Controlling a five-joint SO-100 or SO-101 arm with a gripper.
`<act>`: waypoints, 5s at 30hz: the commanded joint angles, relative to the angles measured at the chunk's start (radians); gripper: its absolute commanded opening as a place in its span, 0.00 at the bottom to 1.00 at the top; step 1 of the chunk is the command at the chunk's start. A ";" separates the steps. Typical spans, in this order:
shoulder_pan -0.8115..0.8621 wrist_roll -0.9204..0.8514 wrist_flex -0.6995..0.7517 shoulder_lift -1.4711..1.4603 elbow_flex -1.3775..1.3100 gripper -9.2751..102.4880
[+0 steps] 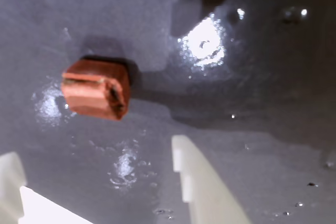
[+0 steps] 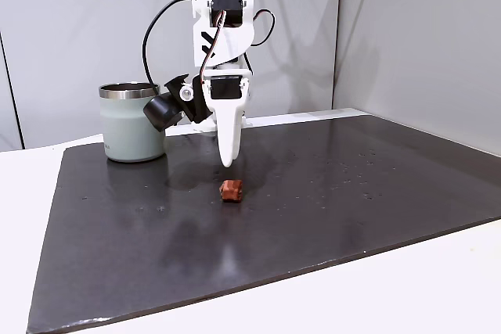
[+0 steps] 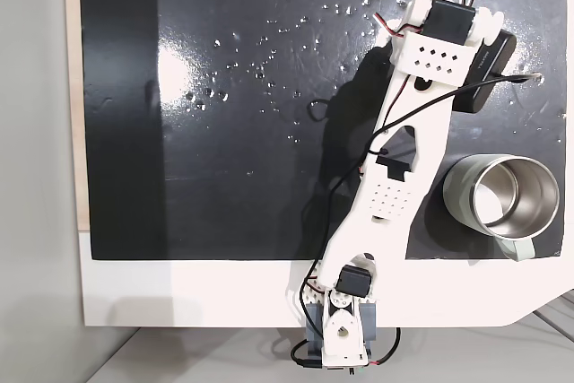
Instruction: Grasp a cube and put it in the cup.
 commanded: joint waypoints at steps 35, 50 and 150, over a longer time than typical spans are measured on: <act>0.018 -0.130 -0.048 -0.285 -0.325 0.33; 0.032 -0.110 -0.044 -0.301 -0.347 0.15; 0.761 -0.997 0.021 1.227 1.167 0.30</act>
